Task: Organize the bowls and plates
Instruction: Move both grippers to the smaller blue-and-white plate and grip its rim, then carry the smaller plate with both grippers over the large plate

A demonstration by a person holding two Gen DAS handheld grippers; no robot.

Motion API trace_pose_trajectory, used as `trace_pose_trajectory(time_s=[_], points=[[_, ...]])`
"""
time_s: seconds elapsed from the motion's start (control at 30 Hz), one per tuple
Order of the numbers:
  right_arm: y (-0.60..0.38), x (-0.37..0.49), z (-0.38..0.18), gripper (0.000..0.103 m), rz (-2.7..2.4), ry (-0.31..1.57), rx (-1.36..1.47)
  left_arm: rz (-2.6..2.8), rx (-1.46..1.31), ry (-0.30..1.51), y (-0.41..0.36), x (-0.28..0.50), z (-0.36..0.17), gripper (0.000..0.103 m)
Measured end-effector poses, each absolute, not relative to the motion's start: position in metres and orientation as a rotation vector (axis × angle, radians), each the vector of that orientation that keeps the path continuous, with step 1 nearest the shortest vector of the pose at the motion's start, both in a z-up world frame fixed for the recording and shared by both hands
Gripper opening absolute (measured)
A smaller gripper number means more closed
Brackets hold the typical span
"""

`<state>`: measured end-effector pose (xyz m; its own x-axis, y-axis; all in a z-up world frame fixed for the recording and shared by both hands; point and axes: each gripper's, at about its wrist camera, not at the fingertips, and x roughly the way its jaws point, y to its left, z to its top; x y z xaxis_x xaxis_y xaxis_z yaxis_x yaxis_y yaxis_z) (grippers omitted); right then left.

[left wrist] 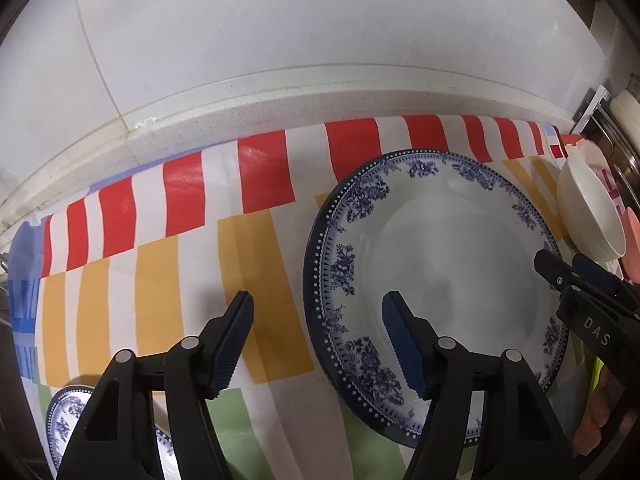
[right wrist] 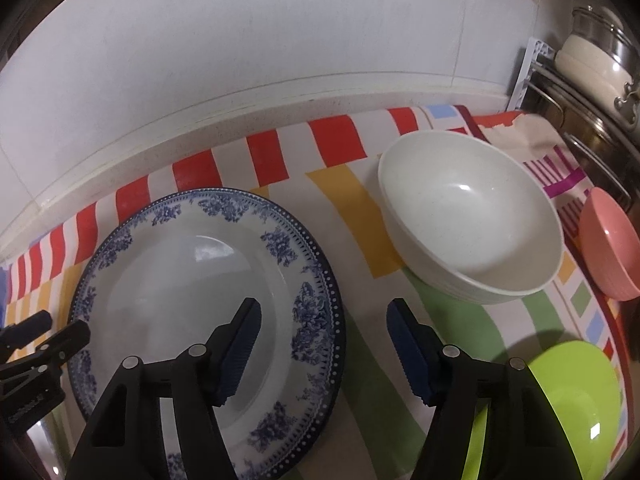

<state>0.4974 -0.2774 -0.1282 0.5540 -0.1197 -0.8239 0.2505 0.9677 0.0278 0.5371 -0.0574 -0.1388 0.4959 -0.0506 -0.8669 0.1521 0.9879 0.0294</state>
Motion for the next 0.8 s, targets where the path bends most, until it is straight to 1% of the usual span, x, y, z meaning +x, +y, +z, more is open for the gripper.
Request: trace_pose_trajectory(time_s=[0.1, 0.23, 0.3, 0.37, 0.47, 0.5, 0.53, 0.6, 0.63, 0.8], points=[[-0.276, 0.498, -0.132, 0.065, -0.216, 0.967, 0.140, -0.132, 0.097, 1.059, -0.057, 0.540, -0.142, 0.062], [-0.276, 0.500, -0.138, 0.060, -0.205, 0.978, 0.155, -0.142, 0.094, 1.072, -0.057, 0.542, -0.146, 0.056], [-0.275, 0.500, -0.140, 0.059, -0.206, 0.983, 0.159, -0.143, 0.094, 1.071, -0.056, 0.542, -0.147, 0.055], [-0.274, 0.500, -0.140, 0.056, -0.208, 0.985, 0.153, -0.146, 0.092, 1.070, -0.056, 0.543, -0.147, 0.054], [-0.273, 0.501, -0.140, 0.051, -0.202, 0.985, 0.150, -0.158, 0.086, 1.069, -0.059, 0.546, -0.148, 0.047], [-0.275, 0.504, -0.141, 0.050, -0.201, 0.985, 0.151, -0.165, 0.082, 1.069, -0.060, 0.547, -0.148, 0.043], [-0.275, 0.505, -0.141, 0.047, -0.200, 0.985, 0.153, -0.170, 0.080, 1.070, -0.062, 0.549, -0.149, 0.039], [-0.275, 0.506, -0.140, 0.041, -0.189, 0.986, 0.159, -0.173, 0.080, 1.071, -0.063, 0.550, -0.148, 0.036], [-0.275, 0.507, -0.140, 0.039, -0.186, 0.988, 0.160, -0.172, 0.079, 1.072, -0.062, 0.550, -0.148, 0.035], [-0.271, 0.506, -0.139, 0.038, -0.192, 0.989, 0.151, -0.159, 0.080, 1.078, -0.064, 0.550, -0.148, 0.035]])
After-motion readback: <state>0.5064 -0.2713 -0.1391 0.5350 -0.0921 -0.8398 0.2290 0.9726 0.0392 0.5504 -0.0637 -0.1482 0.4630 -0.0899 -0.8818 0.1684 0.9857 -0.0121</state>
